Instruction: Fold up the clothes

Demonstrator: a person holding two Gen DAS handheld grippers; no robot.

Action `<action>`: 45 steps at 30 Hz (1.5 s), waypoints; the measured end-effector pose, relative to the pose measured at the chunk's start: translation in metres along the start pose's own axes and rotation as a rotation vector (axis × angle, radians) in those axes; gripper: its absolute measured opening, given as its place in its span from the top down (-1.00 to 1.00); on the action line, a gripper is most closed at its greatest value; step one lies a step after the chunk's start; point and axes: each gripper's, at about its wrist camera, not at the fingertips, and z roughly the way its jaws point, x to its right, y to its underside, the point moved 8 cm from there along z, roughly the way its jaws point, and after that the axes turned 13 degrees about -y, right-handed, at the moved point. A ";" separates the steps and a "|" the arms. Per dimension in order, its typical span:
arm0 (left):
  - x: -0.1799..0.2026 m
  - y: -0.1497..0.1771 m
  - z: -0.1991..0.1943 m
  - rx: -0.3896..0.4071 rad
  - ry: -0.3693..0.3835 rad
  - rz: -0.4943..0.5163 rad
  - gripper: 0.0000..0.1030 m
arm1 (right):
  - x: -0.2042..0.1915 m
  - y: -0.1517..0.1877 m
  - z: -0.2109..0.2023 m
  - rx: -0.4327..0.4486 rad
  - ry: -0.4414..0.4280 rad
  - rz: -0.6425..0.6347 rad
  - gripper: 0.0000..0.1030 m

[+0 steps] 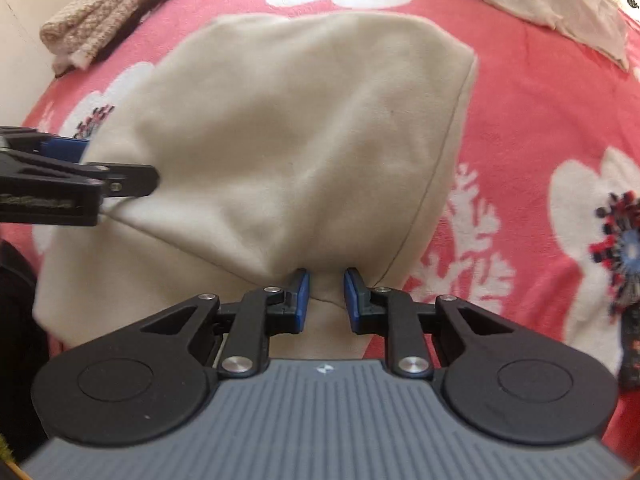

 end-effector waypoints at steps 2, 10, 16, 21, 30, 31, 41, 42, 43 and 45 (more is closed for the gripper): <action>-0.001 0.000 0.000 -0.004 -0.001 -0.006 -0.52 | -0.001 -0.004 -0.004 -0.015 0.001 -0.001 0.65; -0.002 -0.002 0.002 -0.021 0.003 -0.011 -0.52 | 0.001 -0.034 -0.052 0.150 0.036 0.049 0.64; 0.000 -0.001 0.001 -0.020 -0.003 -0.002 -0.52 | 0.022 -0.024 -0.003 0.093 0.088 0.062 0.64; 0.000 -0.001 0.001 -0.023 -0.001 -0.009 -0.51 | 0.024 -0.021 -0.009 0.117 0.079 0.079 0.64; 0.000 -0.002 0.001 -0.029 -0.007 -0.007 -0.51 | 0.024 -0.022 -0.007 0.137 0.076 0.092 0.63; 0.000 -0.002 0.001 -0.029 -0.008 -0.007 -0.51 | 0.024 -0.022 -0.007 0.138 0.076 0.092 0.63; 0.001 -0.002 0.001 -0.030 -0.012 -0.007 -0.51 | 0.025 -0.021 -0.007 0.149 0.071 0.100 0.63; 0.001 -0.002 0.001 -0.030 -0.012 -0.007 -0.52 | 0.025 -0.021 -0.007 0.149 0.071 0.100 0.63; 0.001 -0.002 0.001 -0.030 -0.012 -0.008 -0.52 | 0.024 -0.021 -0.007 0.149 0.071 0.100 0.63; 0.001 -0.002 0.001 -0.030 -0.012 -0.008 -0.52 | 0.024 -0.021 -0.007 0.149 0.072 0.100 0.63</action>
